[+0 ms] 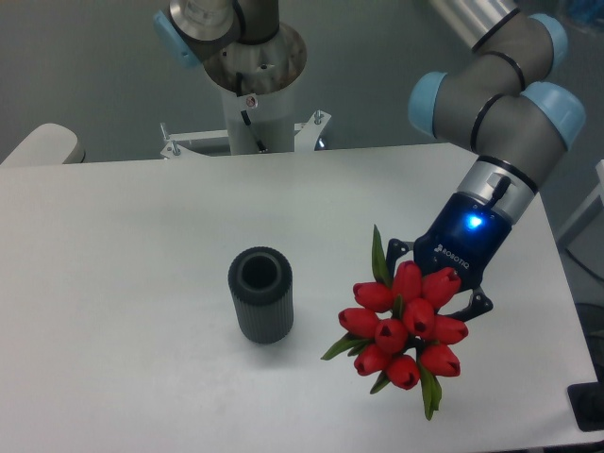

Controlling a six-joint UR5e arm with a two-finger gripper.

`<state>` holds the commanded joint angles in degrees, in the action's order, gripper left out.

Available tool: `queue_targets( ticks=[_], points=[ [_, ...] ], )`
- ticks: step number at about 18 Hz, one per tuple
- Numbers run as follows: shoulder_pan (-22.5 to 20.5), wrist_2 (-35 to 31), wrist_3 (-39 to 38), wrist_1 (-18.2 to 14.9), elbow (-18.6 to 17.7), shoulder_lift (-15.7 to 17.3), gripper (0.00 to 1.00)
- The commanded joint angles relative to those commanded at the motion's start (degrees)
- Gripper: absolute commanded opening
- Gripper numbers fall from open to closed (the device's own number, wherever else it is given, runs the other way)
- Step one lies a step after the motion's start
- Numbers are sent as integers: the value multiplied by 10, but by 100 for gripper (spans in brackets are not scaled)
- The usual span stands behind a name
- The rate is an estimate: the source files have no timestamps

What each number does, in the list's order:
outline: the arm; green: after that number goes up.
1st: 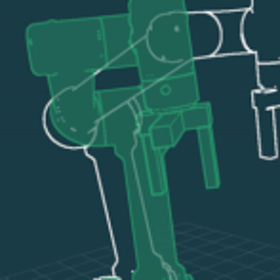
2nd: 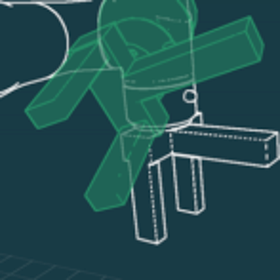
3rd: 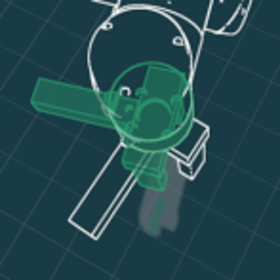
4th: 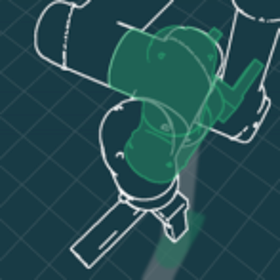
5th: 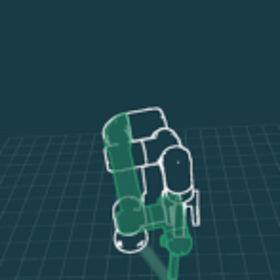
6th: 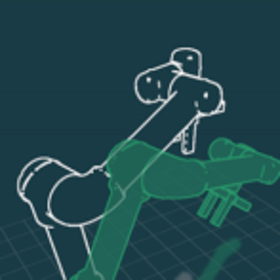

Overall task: Insert the flowers into the vase
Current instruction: 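Hold the red tulip bouquet in the gripper above the table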

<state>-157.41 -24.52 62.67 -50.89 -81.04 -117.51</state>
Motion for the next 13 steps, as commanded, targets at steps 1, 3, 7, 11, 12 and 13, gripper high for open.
queue_targets(
  ticks=[1, 3, 7, 11, 12, 13],
  points=[
    [0, 1, 0, 0, -1, 0, 30],
    [0, 0, 1, 0, -1, 0, 30],
    [-1, 7, 5, 0, -1, -2, 30],
    [0, 50, -3, -1, -9, 0, 30],
    [1, 51, -3, 0, -12, 3, 30],
    [2, 52, -3, -1, -13, 7, 30]
  ],
)
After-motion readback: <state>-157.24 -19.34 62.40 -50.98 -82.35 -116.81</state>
